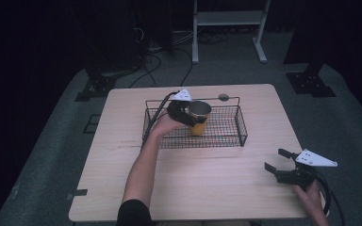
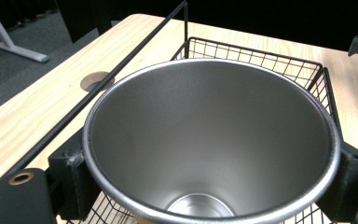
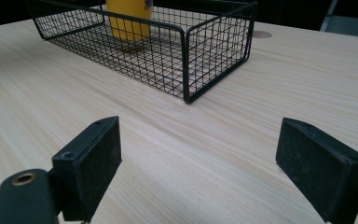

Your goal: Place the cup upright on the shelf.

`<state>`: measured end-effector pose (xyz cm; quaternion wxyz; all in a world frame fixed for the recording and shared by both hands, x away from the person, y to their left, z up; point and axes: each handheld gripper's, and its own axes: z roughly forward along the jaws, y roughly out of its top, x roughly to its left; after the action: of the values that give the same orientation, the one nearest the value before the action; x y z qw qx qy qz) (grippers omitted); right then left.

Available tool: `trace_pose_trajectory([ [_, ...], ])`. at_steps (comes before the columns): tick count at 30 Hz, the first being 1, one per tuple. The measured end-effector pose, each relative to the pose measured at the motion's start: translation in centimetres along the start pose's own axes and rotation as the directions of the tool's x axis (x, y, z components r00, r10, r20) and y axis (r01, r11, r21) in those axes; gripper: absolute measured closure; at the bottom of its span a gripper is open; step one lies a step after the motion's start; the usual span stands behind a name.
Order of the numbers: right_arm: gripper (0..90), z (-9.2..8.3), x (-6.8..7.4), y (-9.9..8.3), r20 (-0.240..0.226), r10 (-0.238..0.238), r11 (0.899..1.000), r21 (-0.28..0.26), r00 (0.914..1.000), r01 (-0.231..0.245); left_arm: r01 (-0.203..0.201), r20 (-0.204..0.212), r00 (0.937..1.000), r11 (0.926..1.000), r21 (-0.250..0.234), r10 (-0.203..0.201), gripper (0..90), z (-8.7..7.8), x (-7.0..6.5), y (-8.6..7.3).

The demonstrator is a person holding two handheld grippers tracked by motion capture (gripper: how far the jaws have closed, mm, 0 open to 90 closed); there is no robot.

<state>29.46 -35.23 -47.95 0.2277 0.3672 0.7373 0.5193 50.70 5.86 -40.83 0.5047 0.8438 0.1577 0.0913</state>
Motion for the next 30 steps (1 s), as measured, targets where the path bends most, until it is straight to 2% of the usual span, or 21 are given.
trace_pose_trajectory([
  [7, 13.2, -0.01, -0.01, 0.0, -0.001, 0.002, 1.0, -0.001, 1.0, -0.002, -0.007, -0.005, 1.0, 0.9998, 0.017, 0.007, 12.1, 0.32, -0.02, -0.12],
  [14, 13.2, -0.02, -0.01, 0.0, -0.002, 0.002, 1.0, -0.001, 1.0, -0.002, -0.032, 0.008, 0.9995, 0.9972, 0.067, 0.032, 11.7, 0.79, -0.32, -0.43],
  [21, 13.2, -0.02, -0.02, -0.01, -0.002, 0.002, 1.0, -0.001, 1.0, -0.002, -0.057, 0.013, 0.9983, 0.9956, 0.075, 0.056, 11.3, 0.69, -0.64, -0.4],
  [30, 13.2, -0.02, -0.02, 0.0, -0.002, 0.002, 1.0, -0.001, 1.0, -0.002, -0.053, -0.007, 0.9985, 0.9955, 0.078, 0.054, 7.0, 0.5, -0.74, -0.28],
])
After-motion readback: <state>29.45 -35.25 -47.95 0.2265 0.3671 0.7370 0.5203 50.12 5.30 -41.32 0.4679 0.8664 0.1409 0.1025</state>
